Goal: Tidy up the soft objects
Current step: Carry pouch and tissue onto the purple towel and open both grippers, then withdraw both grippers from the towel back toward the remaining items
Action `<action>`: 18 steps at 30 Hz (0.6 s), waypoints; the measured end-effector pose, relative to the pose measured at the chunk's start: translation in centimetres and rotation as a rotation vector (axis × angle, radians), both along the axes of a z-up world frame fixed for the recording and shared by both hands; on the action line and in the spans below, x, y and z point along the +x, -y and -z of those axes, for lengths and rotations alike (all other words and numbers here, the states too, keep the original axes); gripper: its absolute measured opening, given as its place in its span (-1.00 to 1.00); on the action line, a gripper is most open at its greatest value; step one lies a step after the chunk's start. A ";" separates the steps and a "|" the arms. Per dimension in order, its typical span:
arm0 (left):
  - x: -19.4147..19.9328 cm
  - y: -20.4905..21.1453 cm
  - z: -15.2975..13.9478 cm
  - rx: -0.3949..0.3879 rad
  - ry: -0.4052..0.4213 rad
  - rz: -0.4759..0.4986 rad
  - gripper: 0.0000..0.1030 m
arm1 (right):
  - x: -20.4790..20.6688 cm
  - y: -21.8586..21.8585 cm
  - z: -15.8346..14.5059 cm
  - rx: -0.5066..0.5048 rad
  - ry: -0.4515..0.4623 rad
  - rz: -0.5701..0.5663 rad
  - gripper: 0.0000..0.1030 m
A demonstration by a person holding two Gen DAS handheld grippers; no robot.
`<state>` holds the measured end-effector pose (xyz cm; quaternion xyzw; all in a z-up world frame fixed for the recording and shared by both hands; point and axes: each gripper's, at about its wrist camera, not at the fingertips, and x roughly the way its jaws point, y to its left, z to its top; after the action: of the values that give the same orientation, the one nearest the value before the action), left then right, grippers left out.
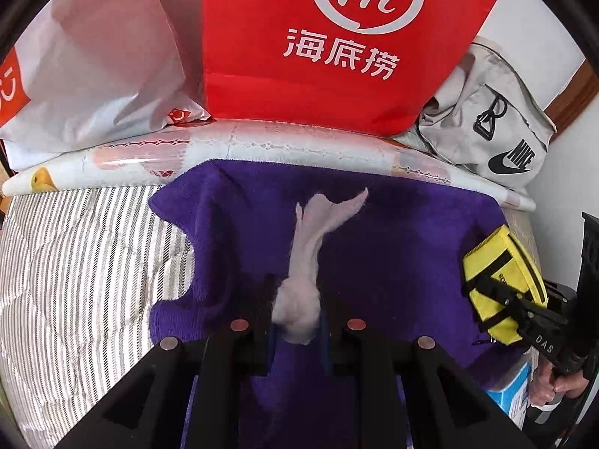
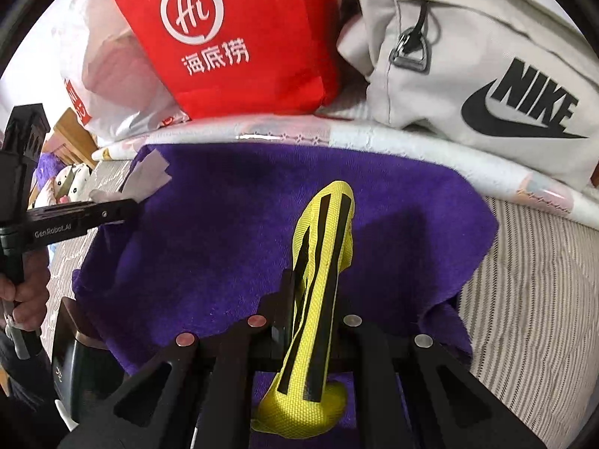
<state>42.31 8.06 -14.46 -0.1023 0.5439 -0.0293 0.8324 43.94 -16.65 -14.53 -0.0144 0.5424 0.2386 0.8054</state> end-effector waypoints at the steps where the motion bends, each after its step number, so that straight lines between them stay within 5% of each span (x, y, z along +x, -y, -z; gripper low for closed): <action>1: 0.1 0.0 0.1 0.004 0.004 -0.004 -0.66 | 0.1 0.0 0.1 0.001 -0.002 -0.001 -0.79; 7: 0.6 -0.2 0.6 -0.003 -0.026 0.011 -0.51 | 0.0 0.1 0.0 -0.020 0.006 -0.002 -0.66; 9: 0.5 0.0 0.5 -0.007 -0.025 0.027 -0.33 | 0.0 0.1 0.0 -0.033 0.005 0.002 -0.38; 14: -0.2 0.1 -0.3 -0.004 0.006 0.028 0.05 | -0.3 0.2 -0.6 -0.077 0.034 0.000 -0.10; 18: -1.3 -0.3 -1.3 0.009 0.023 0.003 0.14 | -0.7 0.9 -1.8 -0.098 0.073 0.020 0.07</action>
<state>41.05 8.38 -13.15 -0.0974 0.5344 -0.0295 0.8391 43.21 -17.55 -12.75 -0.0573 0.5238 0.2029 0.8254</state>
